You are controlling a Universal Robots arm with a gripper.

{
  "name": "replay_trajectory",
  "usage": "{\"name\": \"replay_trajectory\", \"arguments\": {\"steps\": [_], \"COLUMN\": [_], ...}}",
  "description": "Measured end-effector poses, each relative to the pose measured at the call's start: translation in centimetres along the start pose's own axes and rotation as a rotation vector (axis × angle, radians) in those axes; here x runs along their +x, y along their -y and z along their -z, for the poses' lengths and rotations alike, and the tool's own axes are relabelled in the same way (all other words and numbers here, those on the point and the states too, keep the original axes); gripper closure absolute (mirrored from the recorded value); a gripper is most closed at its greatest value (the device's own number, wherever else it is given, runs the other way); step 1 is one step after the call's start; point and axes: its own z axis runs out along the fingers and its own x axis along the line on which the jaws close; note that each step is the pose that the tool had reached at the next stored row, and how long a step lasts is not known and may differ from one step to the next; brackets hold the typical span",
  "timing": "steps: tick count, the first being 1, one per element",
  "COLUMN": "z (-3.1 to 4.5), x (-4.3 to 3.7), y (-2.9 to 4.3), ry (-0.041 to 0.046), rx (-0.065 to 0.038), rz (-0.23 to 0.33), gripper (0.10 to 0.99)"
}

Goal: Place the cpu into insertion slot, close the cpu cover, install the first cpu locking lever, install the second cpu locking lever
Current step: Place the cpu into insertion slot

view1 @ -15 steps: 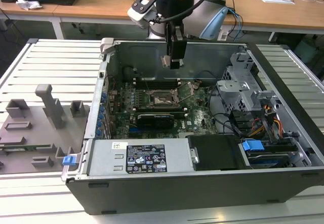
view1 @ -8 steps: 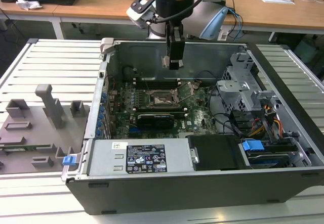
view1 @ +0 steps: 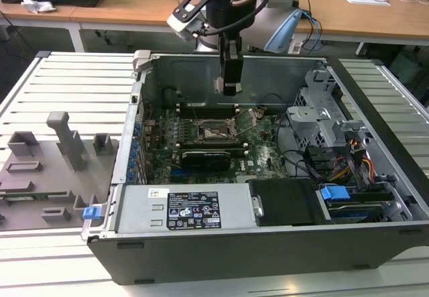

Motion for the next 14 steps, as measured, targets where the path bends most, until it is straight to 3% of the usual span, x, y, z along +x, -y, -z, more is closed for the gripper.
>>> {"name": "replay_trajectory", "arguments": {"steps": [6, 9, 12, 14], "z": [-0.59, -1.22, -2.02, -2.53], "x": [-0.01, -0.01, -0.01, -0.02], "y": [0.05, -0.02, -0.02, 0.02], "ry": [0.0004, 0.0007, -0.005, -0.0062], "rx": [0.004, 0.012, 0.014, 0.014], "rz": [-0.005, -0.006, 0.068, 0.081], "gripper": [0.545, 0.545, 0.545, 0.545]}}
